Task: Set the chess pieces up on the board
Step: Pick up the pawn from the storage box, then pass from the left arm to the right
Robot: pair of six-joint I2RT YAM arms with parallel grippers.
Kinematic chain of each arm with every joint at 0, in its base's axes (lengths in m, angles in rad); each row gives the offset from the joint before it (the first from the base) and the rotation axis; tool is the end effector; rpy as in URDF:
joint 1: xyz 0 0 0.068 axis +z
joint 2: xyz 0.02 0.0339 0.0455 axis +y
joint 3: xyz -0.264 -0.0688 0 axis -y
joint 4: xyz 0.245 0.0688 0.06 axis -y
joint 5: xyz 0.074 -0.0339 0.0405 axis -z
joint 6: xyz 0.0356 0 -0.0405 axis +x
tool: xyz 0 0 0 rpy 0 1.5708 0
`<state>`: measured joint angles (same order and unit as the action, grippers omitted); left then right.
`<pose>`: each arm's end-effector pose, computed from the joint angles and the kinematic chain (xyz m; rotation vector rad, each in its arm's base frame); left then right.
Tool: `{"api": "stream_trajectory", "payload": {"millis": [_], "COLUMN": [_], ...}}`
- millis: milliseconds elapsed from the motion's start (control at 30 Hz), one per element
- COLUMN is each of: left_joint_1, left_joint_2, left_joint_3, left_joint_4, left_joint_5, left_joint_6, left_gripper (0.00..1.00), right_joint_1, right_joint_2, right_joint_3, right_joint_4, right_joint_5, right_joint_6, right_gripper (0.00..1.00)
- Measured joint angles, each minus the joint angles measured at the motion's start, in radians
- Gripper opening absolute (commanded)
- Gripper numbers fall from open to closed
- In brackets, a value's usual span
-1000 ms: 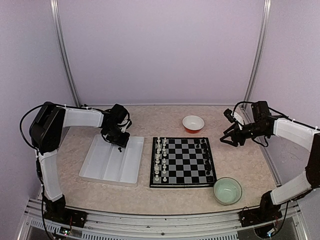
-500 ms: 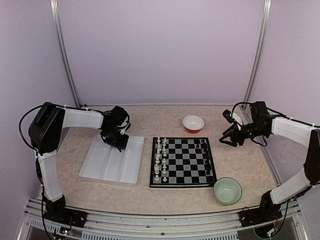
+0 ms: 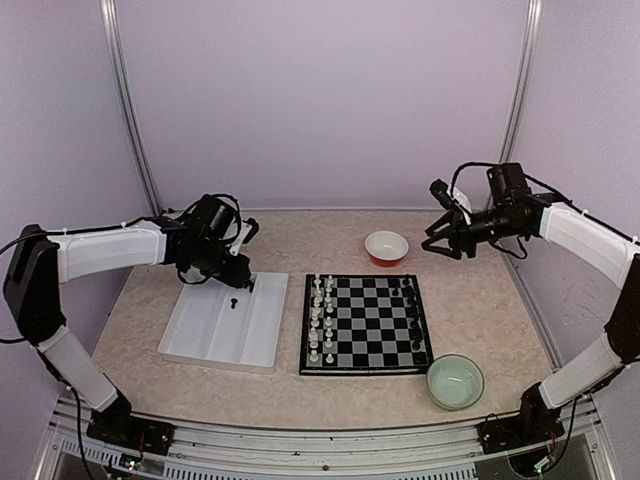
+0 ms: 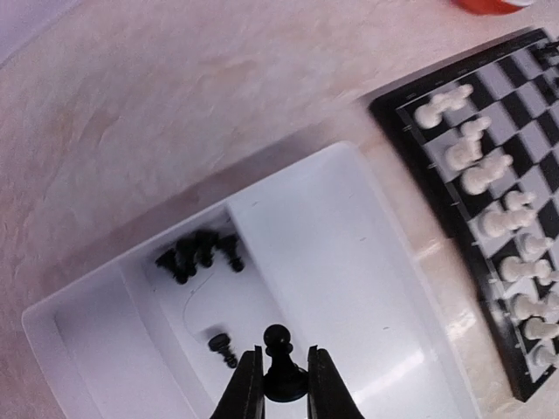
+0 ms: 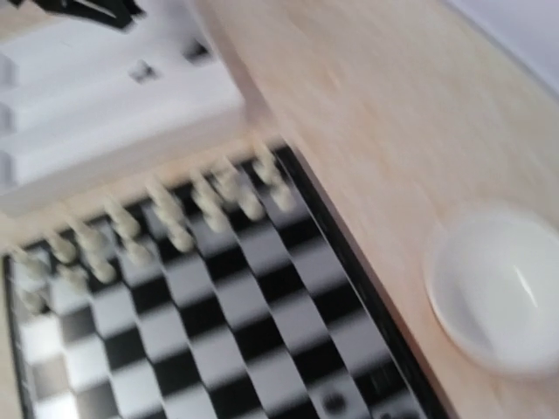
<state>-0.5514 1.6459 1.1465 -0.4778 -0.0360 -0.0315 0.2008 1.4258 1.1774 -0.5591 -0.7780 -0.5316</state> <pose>0.2945 -0.1796 0.2213 0.6437 2.4748 -0.1806 0.2917 0.0849 0.3009 -1.1126 1.9022 0.7354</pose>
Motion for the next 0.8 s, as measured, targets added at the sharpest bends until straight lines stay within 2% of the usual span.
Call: {"api": "stream_trajectory", "payload": {"millis": [167, 300, 533, 800], "left_joint_1": [-0.186, -0.314, -0.423, -0.472], "left_joint_2": [-0.195, -0.247, -0.238, -0.169], "left_joint_3": [-0.096, -0.119, -0.108, -0.043], "left_joint_4": [0.173, 0.278, 0.360, 0.369], "left_joint_5": [0.061, 0.100, 0.090, 0.043], "left_joint_6": [0.071, 0.101, 0.143, 0.182], "left_gripper": [0.06, 0.06, 0.06, 0.07], "right_joint_1": [0.148, 0.240, 0.341, 0.421], "right_joint_2": [0.093, 0.208, 0.355, 0.365], "right_joint_3": [0.166, 0.284, 0.392, 0.399], "right_joint_4": [-0.029, -0.050, -0.119, -0.143], "right_joint_5": [-0.033, -0.088, -0.200, -0.244], "right_joint_6": [0.054, 0.107, 0.211, 0.277], "right_gripper": [0.44, 0.44, 0.46, 0.45]}}
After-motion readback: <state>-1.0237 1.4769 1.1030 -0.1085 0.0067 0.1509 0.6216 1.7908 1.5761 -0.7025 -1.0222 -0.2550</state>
